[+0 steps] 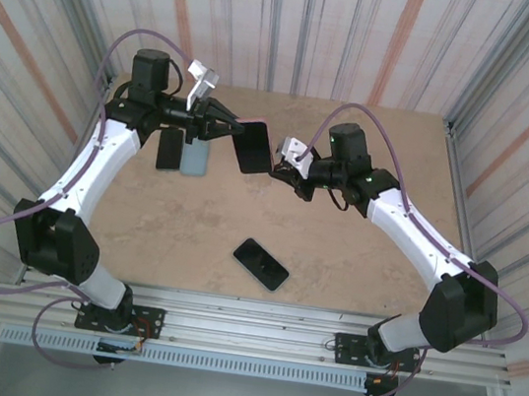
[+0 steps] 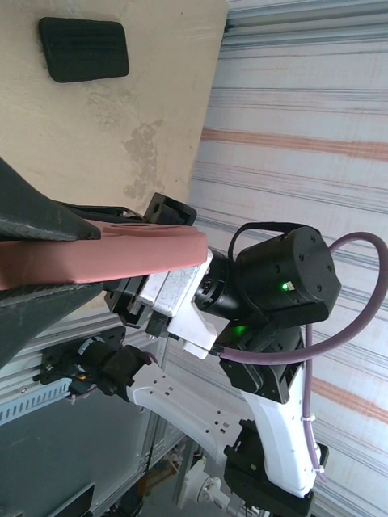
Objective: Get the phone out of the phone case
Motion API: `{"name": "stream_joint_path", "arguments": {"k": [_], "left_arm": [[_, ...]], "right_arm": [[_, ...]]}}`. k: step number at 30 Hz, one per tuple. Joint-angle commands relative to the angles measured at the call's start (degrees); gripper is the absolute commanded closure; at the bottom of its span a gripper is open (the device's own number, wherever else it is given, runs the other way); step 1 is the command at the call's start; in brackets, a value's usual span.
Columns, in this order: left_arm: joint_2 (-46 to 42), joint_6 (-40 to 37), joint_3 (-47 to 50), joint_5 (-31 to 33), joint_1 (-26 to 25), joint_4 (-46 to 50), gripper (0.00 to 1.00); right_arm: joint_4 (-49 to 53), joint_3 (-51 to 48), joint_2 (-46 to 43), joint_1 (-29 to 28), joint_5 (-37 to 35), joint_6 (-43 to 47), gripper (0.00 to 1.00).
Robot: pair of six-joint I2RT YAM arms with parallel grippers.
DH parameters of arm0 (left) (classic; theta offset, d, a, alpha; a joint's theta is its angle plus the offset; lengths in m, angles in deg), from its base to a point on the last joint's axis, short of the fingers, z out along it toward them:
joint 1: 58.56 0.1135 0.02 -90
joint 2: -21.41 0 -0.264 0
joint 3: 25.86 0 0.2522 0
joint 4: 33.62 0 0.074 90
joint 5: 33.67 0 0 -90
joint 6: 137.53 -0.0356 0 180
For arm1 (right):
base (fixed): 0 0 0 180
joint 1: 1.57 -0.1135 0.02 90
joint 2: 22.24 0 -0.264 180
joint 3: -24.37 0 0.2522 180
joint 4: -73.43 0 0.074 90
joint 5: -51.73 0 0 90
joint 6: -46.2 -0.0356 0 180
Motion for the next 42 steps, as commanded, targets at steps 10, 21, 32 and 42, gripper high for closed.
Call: {"name": "stream_joint_path", "arguments": {"k": [10,21,32,42], "left_arm": [[0.4,5.7,-0.9,-7.4,-2.4,5.7,1.0],[0.9,7.1,-0.7,-4.5,-1.4,3.4,1.0],[-0.1,22.1,2.1,-0.9,-1.3,-14.6,1.0],[0.2,45.1,6.4,7.4,-1.3,-36.1,1.0]], "right_arm": [[-14.9,-1.0,-3.2,0.0,-6.8,0.1,0.85],[-16.0,-2.3,-4.9,1.2,-2.3,-3.9,0.8],[-13.7,-1.9,-2.2,3.0,7.0,-11.6,0.62],[-26.3,-5.2,0.9,5.8,15.2,-34.7,0.52]]}}
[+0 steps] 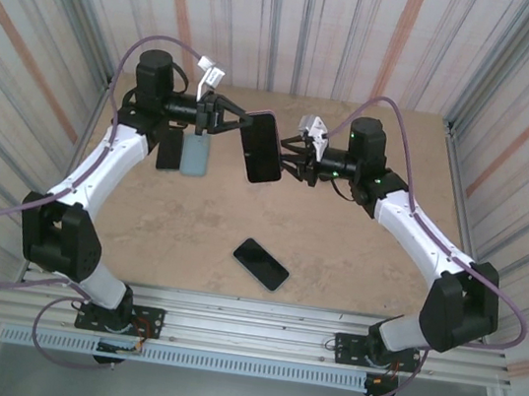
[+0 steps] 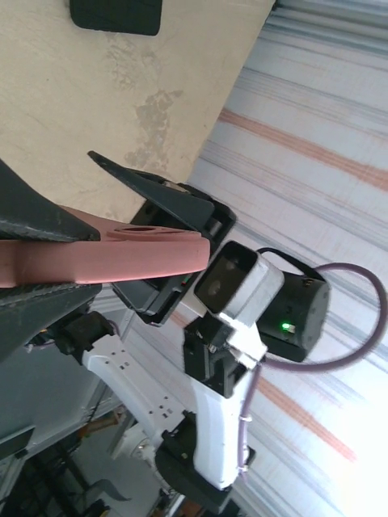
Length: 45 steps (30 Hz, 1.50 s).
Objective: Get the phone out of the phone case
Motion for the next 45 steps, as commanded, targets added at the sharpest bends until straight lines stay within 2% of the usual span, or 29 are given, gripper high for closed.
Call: {"name": "stream_joint_path", "arguments": {"k": [1,5,17,22,29,33,37,40,45], "left_arm": [[-0.7,12.9,1.4,4.3,0.0,-13.1,1.0],[1.1,21.7,1.6,6.8,0.1,-19.5,1.0],[5.3,29.7,1.8,12.5,0.2,-20.6,1.0],[6.6,33.3,3.2,15.2,0.0,-23.2,1.0],[8.4,36.2,4.5,17.9,0.7,-22.6,1.0],[9.2,37.4,5.3,19.8,0.9,-21.8,1.0],[10.0,37.8,5.2,20.0,1.2,-20.9,0.95],[10.3,37.6,4.9,20.2,1.5,-19.6,0.84],[11.9,39.2,4.9,20.2,1.7,-19.5,0.76]], "right_arm": [[-7.0,-1.4,1.2,0.6,4.5,-13.7,0.52],[-11.7,-2.8,2.0,1.1,5.2,-24.0,0.52],[-35.0,-9.7,4.2,1.4,4.5,-52.9,0.54],[-40.7,-9.9,5.9,1.2,3.3,-61.8,0.6],[-47.0,-10.4,8.2,1.5,2.2,-70.5,0.8],[-50.4,-10.3,10.1,1.5,1.6,-75.2,0.84],[-50.8,-10.5,11.0,1.6,1.1,-77.3,0.88],[-51.3,-10.8,11.6,1.6,0.6,-78.8,0.9],[-54.3,-11.1,14.0,1.6,0.3,-84.6,0.93]]}}
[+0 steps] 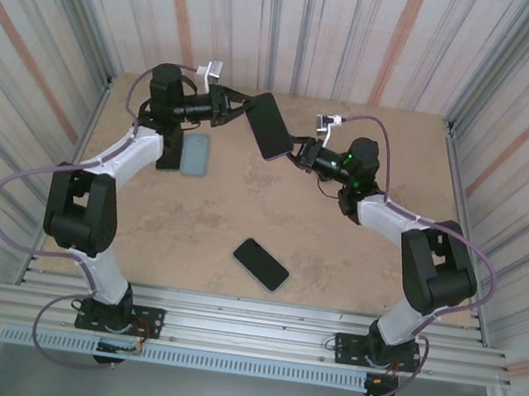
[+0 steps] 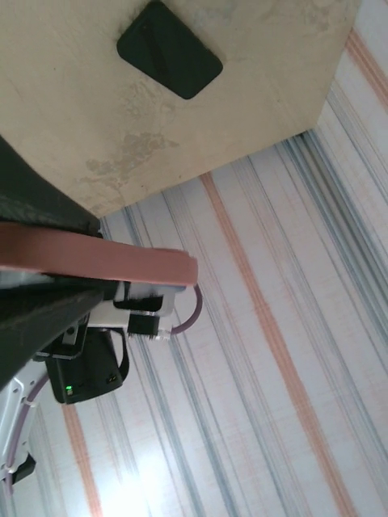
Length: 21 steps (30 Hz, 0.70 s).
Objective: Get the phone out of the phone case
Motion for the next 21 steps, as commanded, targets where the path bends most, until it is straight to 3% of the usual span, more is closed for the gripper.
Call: {"name": "stream_joint_path", "arguments": {"k": [1,8,12,16,21], "left_arm": [[1.2,0.5,0.5,1.2,0.6,0.2,0.75],[2.4,1.6,1.3,1.1,1.4,-0.2,0.69],[2.3,0.9,1.2,1.4,1.9,1.5,0.55],[1.5,-1.8,1.4,3.1,2.3,6.4,0.34],[-1.9,-3.9,3.6,8.0,2.5,11.6,0.27]], "right_arm": [[-6.8,-0.1,1.8,-0.3,-0.5,-6.8,0.93],[-8.1,0.2,4.4,-0.3,-0.6,-10.2,0.94],[-7.5,0.3,5.1,-0.3,-1.4,-11.1,0.94],[-5.9,0.3,5.1,-0.3,-3.2,-11.2,0.94],[-5.7,0.3,5.3,-0.3,-6.3,-11.5,0.94]]}}
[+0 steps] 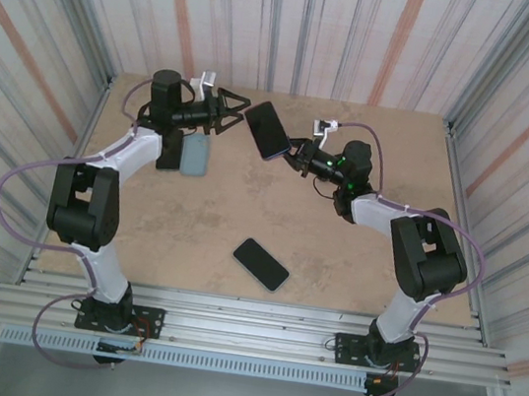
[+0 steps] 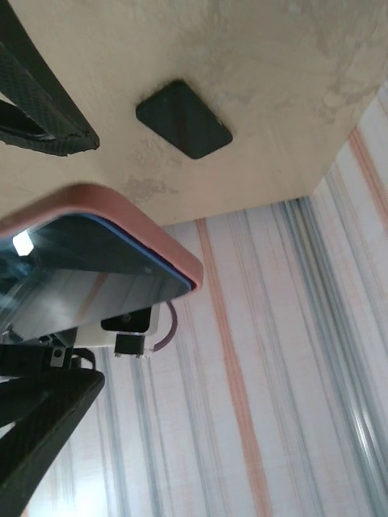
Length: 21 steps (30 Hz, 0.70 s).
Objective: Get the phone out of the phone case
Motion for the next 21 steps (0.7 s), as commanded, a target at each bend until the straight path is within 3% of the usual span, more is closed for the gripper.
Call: {"name": "stream_joint_path", "arguments": {"k": [1,8,21], "left_arm": [[-4.3,-2.5,2.2,4.1,0.4,4.4,0.26],[-12.3,3.4,11.4,10.6,-1.9,0.4,0.23],[-24.2,15.5,22.0,25.9,-15.8,-2.1,0.23]], "right_arm": [[-2.7,0.6,0.3,-0.4,-3.1,-1.6,0.94],[-3.9,1.3,1.3,-1.0,-9.3,-3.2,0.93],[-3.8,1.5,1.5,-3.7,-18.3,-2.6,0.93]]}}
